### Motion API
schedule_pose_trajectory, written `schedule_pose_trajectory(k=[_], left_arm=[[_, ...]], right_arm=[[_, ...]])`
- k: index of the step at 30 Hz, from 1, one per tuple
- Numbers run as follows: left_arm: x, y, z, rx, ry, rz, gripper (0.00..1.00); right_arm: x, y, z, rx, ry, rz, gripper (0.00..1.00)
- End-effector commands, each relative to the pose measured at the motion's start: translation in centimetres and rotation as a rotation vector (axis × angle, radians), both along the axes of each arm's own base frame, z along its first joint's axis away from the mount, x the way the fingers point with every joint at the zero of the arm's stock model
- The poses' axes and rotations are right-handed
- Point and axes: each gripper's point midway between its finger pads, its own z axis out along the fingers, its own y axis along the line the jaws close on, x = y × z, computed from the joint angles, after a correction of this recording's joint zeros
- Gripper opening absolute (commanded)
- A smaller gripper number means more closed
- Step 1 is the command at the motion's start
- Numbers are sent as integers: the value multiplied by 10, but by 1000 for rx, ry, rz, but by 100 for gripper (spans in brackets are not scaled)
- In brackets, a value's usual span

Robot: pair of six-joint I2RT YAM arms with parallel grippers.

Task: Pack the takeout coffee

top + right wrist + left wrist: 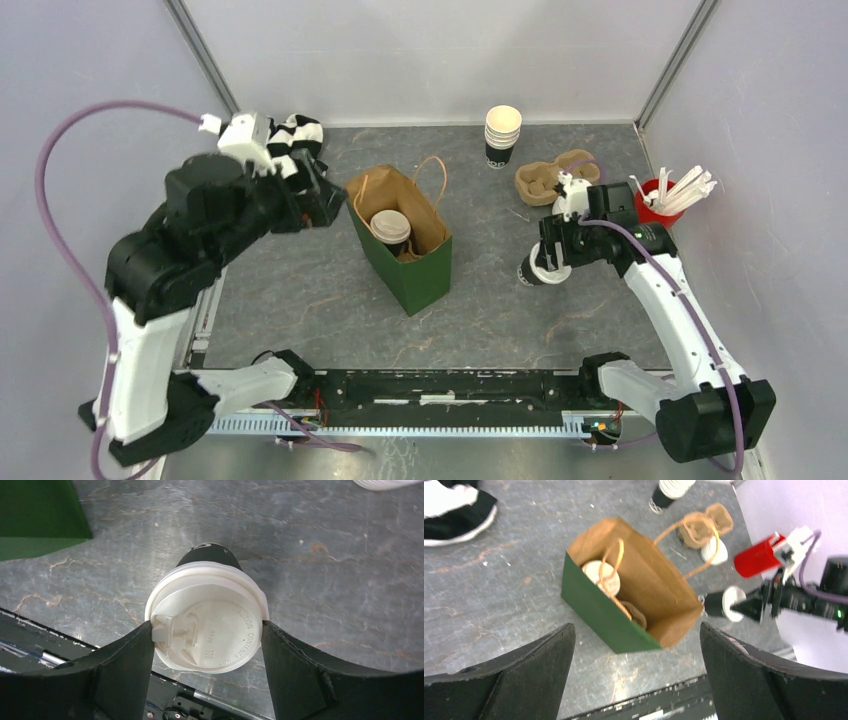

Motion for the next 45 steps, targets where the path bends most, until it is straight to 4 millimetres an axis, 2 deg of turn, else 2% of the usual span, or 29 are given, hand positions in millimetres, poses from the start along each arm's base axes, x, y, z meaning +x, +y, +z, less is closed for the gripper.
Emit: schedule_pose_trajectory(k=[1, 4, 7, 9, 13, 16, 19, 21, 23, 25, 29, 33, 37, 41, 45], left_arm=[[43, 3, 7, 71, 40, 170, 100], [79, -4, 7, 102, 53, 204, 100], [128, 6, -17, 51, 150, 176, 91], [142, -7, -27, 33, 169, 62, 85], [157, -21, -58, 86, 186, -67, 85], [161, -32, -93, 99, 236, -153, 87], [169, -36, -119, 128, 269, -197, 86], [175, -32, -139, 180, 308, -201, 80], [182, -31, -150, 212, 321, -211, 77], [191, -31, -153, 224, 300, -205, 74], [206, -34, -157, 244, 276, -219, 63], [208, -43, -169, 244, 303, -286, 54], [208, -53, -169, 213, 296, -332, 49], [213, -57, -162, 227, 262, -328, 30], [214, -56, -145, 247, 179, -311, 14]], right_arm=[[17, 26, 25, 22, -96, 104, 78], [23, 34, 29, 30, -96, 130, 78], [25, 48, 37, 63, -99, 175, 78], [23, 56, 38, 84, -93, 206, 78], [18, 70, 34, 108, -80, 259, 78], [18, 80, 39, 136, -89, 291, 78], [16, 84, 45, 128, -99, 310, 78], [12, 86, 44, 120, -98, 316, 78], [9, 86, 41, 117, -94, 322, 78], [7, 86, 40, 114, -93, 322, 78], [9, 83, 44, 87, -119, 336, 78], [8, 81, 45, 80, -122, 331, 78], [9, 80, 48, 77, -129, 323, 78], [15, 80, 61, 73, -150, 312, 78], [20, 81, 83, 71, -178, 317, 78]])
